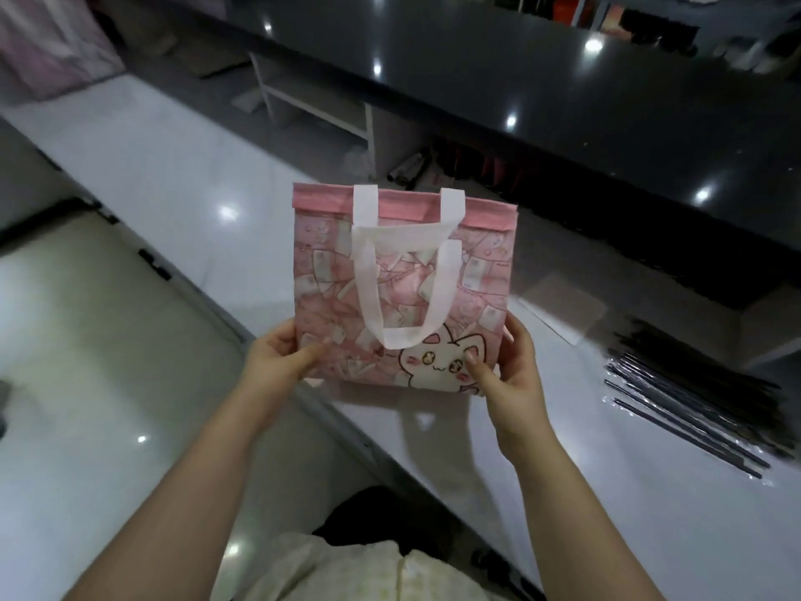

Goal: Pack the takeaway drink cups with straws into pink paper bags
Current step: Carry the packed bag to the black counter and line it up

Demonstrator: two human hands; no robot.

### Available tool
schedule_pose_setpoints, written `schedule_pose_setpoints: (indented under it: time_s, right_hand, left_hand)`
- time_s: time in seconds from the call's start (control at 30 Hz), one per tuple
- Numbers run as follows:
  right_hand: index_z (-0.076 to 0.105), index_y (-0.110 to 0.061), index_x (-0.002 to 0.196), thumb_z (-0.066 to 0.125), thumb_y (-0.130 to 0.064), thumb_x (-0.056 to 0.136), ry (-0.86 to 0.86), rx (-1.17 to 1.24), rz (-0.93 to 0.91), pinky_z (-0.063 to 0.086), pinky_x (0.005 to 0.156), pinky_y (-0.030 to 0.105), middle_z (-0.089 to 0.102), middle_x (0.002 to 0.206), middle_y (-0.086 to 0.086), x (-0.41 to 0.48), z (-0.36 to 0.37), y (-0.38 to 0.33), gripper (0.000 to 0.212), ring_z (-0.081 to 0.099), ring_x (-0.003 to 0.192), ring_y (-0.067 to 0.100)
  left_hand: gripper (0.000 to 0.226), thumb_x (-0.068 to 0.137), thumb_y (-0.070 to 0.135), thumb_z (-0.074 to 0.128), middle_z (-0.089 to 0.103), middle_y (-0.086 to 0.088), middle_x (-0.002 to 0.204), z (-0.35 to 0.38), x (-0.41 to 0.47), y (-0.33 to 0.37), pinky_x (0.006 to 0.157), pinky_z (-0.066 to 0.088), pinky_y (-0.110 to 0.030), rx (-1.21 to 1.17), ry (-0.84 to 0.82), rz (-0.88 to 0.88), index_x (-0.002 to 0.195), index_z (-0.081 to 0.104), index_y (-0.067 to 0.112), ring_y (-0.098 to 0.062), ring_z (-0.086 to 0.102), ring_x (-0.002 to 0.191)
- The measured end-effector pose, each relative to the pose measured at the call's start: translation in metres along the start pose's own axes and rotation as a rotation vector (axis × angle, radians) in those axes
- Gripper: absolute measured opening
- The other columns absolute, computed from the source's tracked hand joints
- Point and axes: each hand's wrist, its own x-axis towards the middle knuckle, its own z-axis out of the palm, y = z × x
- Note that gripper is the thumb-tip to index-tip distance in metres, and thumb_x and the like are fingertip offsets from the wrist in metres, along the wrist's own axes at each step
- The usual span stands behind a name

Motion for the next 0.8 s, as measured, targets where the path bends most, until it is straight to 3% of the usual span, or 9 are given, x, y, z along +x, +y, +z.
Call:
schedule_pose_setpoints:
  time_s: [0.13,0.3,0.47,0.57,0.7,0.8]
  right_hand:
    - [0.050,-0.048,0.121,0.074,-0.014,0.083,-0.138,0.041,0.026,0.056,0.085,0.033,0.060,0.129,0.000,0.004,0.046,-0.001,0.056,0.059,0.117,0.016]
    - [0.051,-0.030,0.122,0.067,-0.007,0.085,-0.231,0.078,0.028,0.057,0.083,0.034,0.063,0.126,0.004,0.010,0.111,-0.006,0.046,0.061,0.114,0.021]
    - [0.051,-0.024,0.123,0.064,0.001,0.085,-0.348,0.054,0.026,0.057,0.073,0.030,0.065,0.123,0.006,0.014,0.189,-0.005,0.047,0.064,0.110,0.023]
    - [0.053,-0.029,0.122,0.063,0.001,0.086,-0.414,0.056,-0.007,0.057,0.072,0.030,0.064,0.125,0.008,0.016,0.253,0.001,0.048,0.065,0.109,0.024]
    - [0.048,-0.032,0.125,0.060,0.000,0.091,-0.516,0.040,-0.047,0.056,0.083,0.043,0.065,0.126,0.004,0.017,0.365,0.007,0.048,0.064,0.112,0.025]
    - [0.049,-0.027,0.120,0.057,0.002,0.092,-0.552,0.068,-0.044,0.056,0.085,0.039,0.067,0.120,0.003,0.018,0.456,0.012,0.041,0.064,0.110,0.025]
  left_hand:
    - [0.027,0.076,0.011,0.068,0.076,-0.003,0.093,-0.042,-0.025,0.015,0.072,0.060,-0.029,-0.082,0.124,0.026,0.102,0.069,0.013,-0.015,0.072,0.083]
    - [0.028,0.093,0.011,0.056,0.072,-0.010,0.110,-0.100,-0.046,0.027,0.081,0.058,-0.038,-0.158,0.297,0.021,0.120,0.064,0.009,-0.023,0.070,0.096]
    - [0.022,0.094,0.012,0.058,0.075,0.000,0.101,-0.169,-0.057,0.037,0.063,0.058,-0.026,-0.226,0.435,0.076,0.111,0.069,0.021,-0.016,0.073,0.087]
    - [0.023,0.094,0.013,0.059,0.076,0.002,0.098,-0.224,-0.057,0.047,0.059,0.056,-0.024,-0.268,0.512,0.105,0.114,0.066,0.022,-0.013,0.073,0.081]
    - [0.027,0.093,0.016,0.062,0.075,-0.002,0.103,-0.321,-0.056,0.075,0.063,0.058,-0.027,-0.301,0.595,0.162,0.120,0.062,0.020,-0.014,0.073,0.082]
    - [0.026,0.092,0.020,0.064,0.076,0.002,0.097,-0.399,-0.056,0.098,0.062,0.056,-0.023,-0.310,0.651,0.239,0.117,0.063,0.023,-0.012,0.073,0.082]
